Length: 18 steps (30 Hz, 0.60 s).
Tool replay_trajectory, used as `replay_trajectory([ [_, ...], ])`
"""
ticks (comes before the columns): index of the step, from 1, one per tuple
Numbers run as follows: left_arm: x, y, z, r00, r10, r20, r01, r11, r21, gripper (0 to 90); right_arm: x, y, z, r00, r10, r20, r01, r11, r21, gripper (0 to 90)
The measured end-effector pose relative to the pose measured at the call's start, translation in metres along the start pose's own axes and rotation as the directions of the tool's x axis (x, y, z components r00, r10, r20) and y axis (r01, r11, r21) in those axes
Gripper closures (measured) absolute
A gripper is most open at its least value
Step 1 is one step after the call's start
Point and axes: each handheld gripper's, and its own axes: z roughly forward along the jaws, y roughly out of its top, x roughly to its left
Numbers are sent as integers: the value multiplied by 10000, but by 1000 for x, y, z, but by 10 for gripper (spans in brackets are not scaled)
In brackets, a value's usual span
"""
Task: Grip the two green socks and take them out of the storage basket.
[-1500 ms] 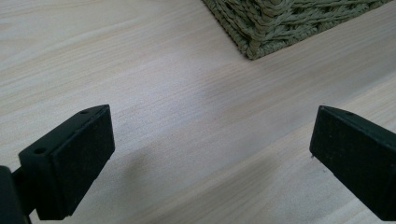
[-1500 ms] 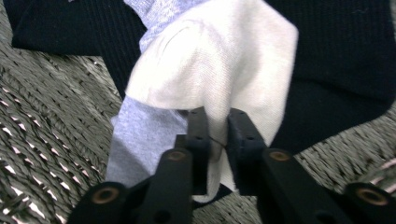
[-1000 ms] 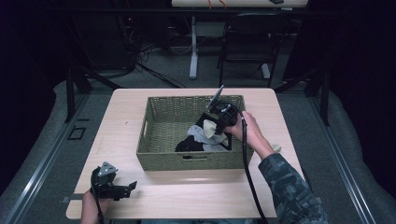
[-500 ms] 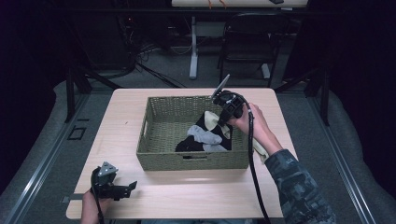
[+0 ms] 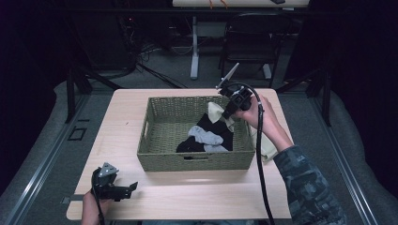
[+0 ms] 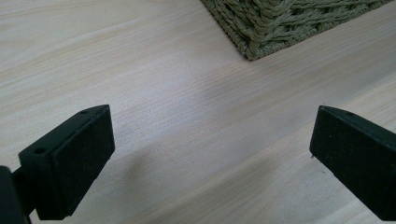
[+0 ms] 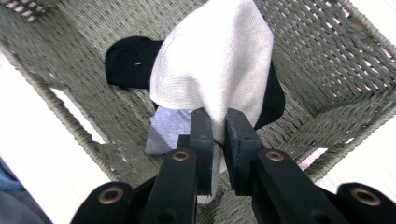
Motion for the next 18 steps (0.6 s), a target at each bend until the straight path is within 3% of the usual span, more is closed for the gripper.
replay_trajectory([
  [10,0,1,1,10000,-62,25,62,10000,1,0,-3,-2,-21,9999,111,101,-108,9995,-311,826],
  [18,0,1,1,10000,-71,0,71,10000,30,0,-13,-6,-43,9992,255,295,-236,9976,-646,826],
])
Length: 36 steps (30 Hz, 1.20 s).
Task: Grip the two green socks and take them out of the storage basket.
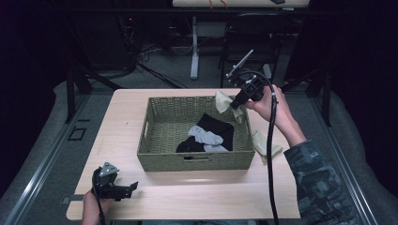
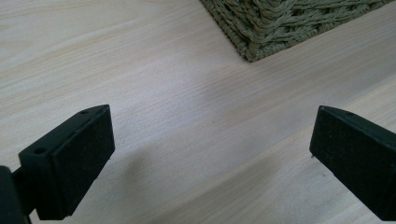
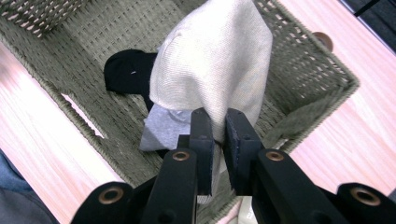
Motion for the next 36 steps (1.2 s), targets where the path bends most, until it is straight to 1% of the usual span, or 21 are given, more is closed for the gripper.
replay_trajectory([
  [1,0,-1,-1,9999,-88,-49,87,9999,-72,0,-2,-2,-2,10000,56,36,-56,10000,-33,826],
  [2,0,-1,-1,9999,-88,-49,87,9999,-72,0,-2,-2,-2,10000,56,36,-56,10000,-33,826],
  [3,0,-2,-3,10000,-49,-68,49,9999,-95,0,-5,-6,-7,9998,156,101,-155,9998,-130,826],
  [5,0,-2,-3,10000,-33,-46,33,10000,-85,0,-10,-11,-13,9997,205,156,-203,9997,-132,826],
  [7,0,-2,-3,10000,-56,-56,56,10000,-30,0,-13,-14,-16,9994,291,165,-288,9995,-154,827],
  [8,1,-3,-4,10000,-21,-79,21,10000,-51,0,-19,-20,-21,9986,415,317,-411,9990,-155,827],
  [10,1,-4,-4,9999,-83,-70,83,10000,-51,0,-21,-22,-23,9984,469,327,-464,9988,-149,826],
  [12,1,-4,-6,9999,-72,-98,71,9999,-92,0,-30,-32,-30,9963,741,446,-733,9971,-196,826],
  [13,1,-4,-6,9999,-72,-98,71,9999,-92,0,-30,-32,-30,9963,741,446,-733,9971,-196,826],
  [14,1,-3,-5,9999,-90,-147,89,9999,-100,0,-35,-39,-33,9953,845,480,-831,9961,-306,826],
  [16,0,-2,-4,9999,-40,-111,39,10000,-88,0,-36,-41,-35,9946,898,512,-885,9957,-274,827],
  [17,-1,-1,-3,10000,44,-84,-45,10000,-71,0,-40,-47,-38,9930,1022,588,-1007,9945,-280,827],
  [19,-1,-1,-3,10000,14,-78,-15,10000,-54,0,-42,-50,-40,9925,1047,624,-1032,9943,-274,826],
  [21,-1,0,-2,9999,-19,-106,18,10000,-88,0,-46,-59,-45,9904,1195,691,-1174,9925,-342,827],
  [22,0,1,-1,9999,58,-82,-58,10000,2,0,-46,-60,-46,9900,1217,712,-1196,9923,-321,826],
  [26,-1,3,1,9999,114,-60,-114,9999,27,0,-50,-68,-49,9874,1364,798,-1339,9903,-363,827],
  [29,-2,4,2,10000,79,-31,-79,10000,-8,0,-52,-71,-49,9861,1456,797,-1430,9890,-377,827],
  [30,-1,5,2,9999,150,-10,-150,9999,18,0,-54,-75,-48,9849,1512,840,-1488,9883,-343,827],
  [35,-2,5,3,9999,163,18,-163,9999,4,0,-58,-81,-43,9826,1631,884,-1619,9866,-213,827],
  [36,-2,6,4,9998,176,26,-176,9998,-12,0,-62,-86,-38,9799,1774,910,-1770,9841,-118,827],
])
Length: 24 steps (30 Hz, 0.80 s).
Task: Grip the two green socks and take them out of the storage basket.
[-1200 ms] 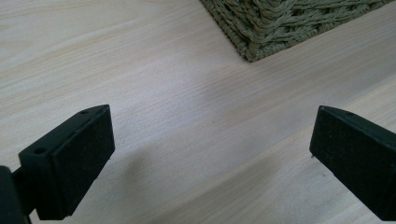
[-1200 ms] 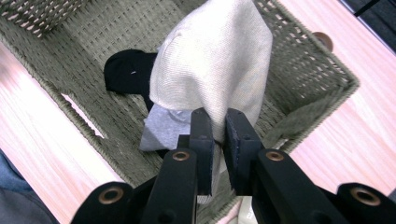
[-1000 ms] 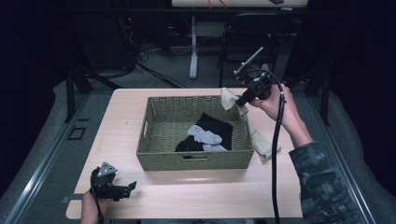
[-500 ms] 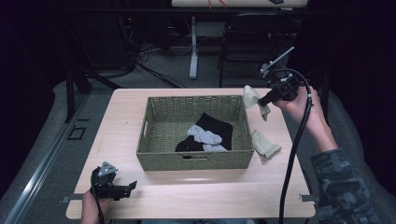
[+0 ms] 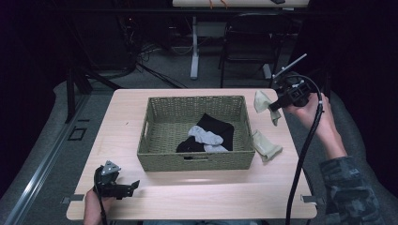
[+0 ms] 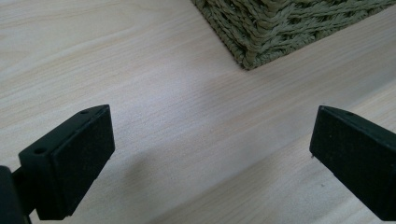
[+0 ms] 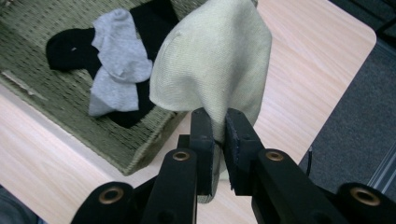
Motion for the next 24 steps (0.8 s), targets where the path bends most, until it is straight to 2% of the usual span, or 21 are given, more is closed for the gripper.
replay_trajectory([
  [4,0,0,0,10000,26,21,-26,10000,-15,0,-7,-8,13,9998,133,113,-137,9992,367,827],
  [5,0,0,0,10000,22,0,-22,10000,-46,0,-13,-15,25,9995,307,59,-309,9979,575,827],
  [8,-1,1,1,10000,7,24,-7,10000,-1,0,-20,-26,45,9984,564,34,-565,9946,866,827],
  [12,-1,1,1,10000,29,23,-29,10000,5,0,-25,-41,73,9963,850,103,-856,9920,925,827],
  [13,-1,1,1,10000,29,23,-29,10000,5,0,-25,-41,73,9963,850,103,-856,9920,925,827],
  [14,-1,1,1,10000,10,29,-10,10000,-2,0,-28,-50,90,9956,929,89,-933,9895,1100,826],
  [16,-1,1,2,10000,36,33,-36,10000,3,0,-31,-56,104,9946,1036,26,-1031,9863,1288,826],
  [18,-1,2,2,10000,70,26,-70,10000,-11,0,-33,-61,116,9920,1260,74,-1258,9829,1344,825],
  [19,-1,2,2,10000,70,26,-70,10000,-11,0,-33,-61,116,9920,1260,74,-1258,9829,1344,825],
  [20,0,2,2,10000,74,39,-74,10000,-14,0,-36,-66,127,9900,1406,-58,-1382,9791,1494,824],
  [22,0,2,3,10000,52,69,-52,10000,6,0,-37,-68,132,9885,1510,-68,-1483,9778,1483,824],
  [24,-1,3,3,9999,75,74,-76,10000,45,0,-37,-75,149,9837,1795,-82,-1765,9740,1420,819],
])
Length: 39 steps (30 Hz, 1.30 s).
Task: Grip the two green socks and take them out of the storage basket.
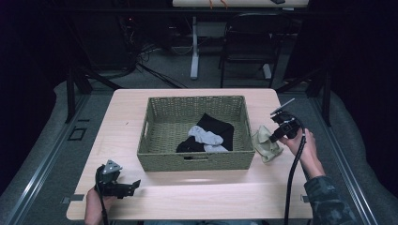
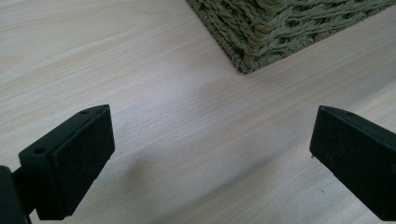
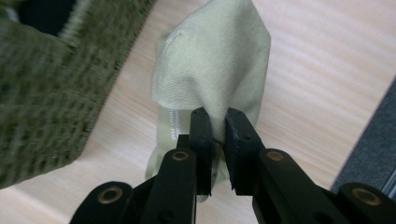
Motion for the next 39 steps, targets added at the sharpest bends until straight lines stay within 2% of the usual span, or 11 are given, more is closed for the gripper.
replay_trajectory([
  [6,0,1,1,10000,27,16,-27,10000,18,0,-3,-6,25,9997,205,-93,-203,9995,238,772],
  [8,0,1,2,10000,33,16,-33,10000,13,0,-5,-6,26,9999,64,-126,-58,9991,430,735],
  [13,0,1,1,10000,38,21,-38,10000,24,0,-4,-8,22,9996,247,-144,-247,9997,19,592],
  [14,0,1,1,10000,37,12,-37,10000,16,0,-4,-10,14,9993,256,-257,-263,9994,-244,486],
  [21,0,1,1,10000,15,10,-15,10000,-40,0,2,-27,-18,9979,-32,-647,-31,9952,-978,224],
  [26,0,1,1,10000,16,19,-16,10000,-52,0,12,-44,-31,9980,-221,-595,151,9932,-1154,118],
  [28,0,1,2,10000,18,11,-18,10000,-43,0,16,-60,-36,9993,-262,-276,229,9932,-1141,14],
  [29,0,1,2,10000,18,11,-18,10000,-43,0,16,-60,-36,9993,-262,-276,229,9932,-1141,14],
  [30,0,2,3,10000,-49,50,49,10000,-17,0,17,-74,-38,9995,-120,-306,74,9890,-1480,8],
  [35,-2,4,4,9999,108,57,-108,9999,17,0,18,-93,-35,9998,95,-160,-120,9859,-1669,0],
  [39,-1,4,5,9999,86,52,-86,9999,90,0,14,-112,-25,9991,238,-340,-295,9834,-1788,0],
])
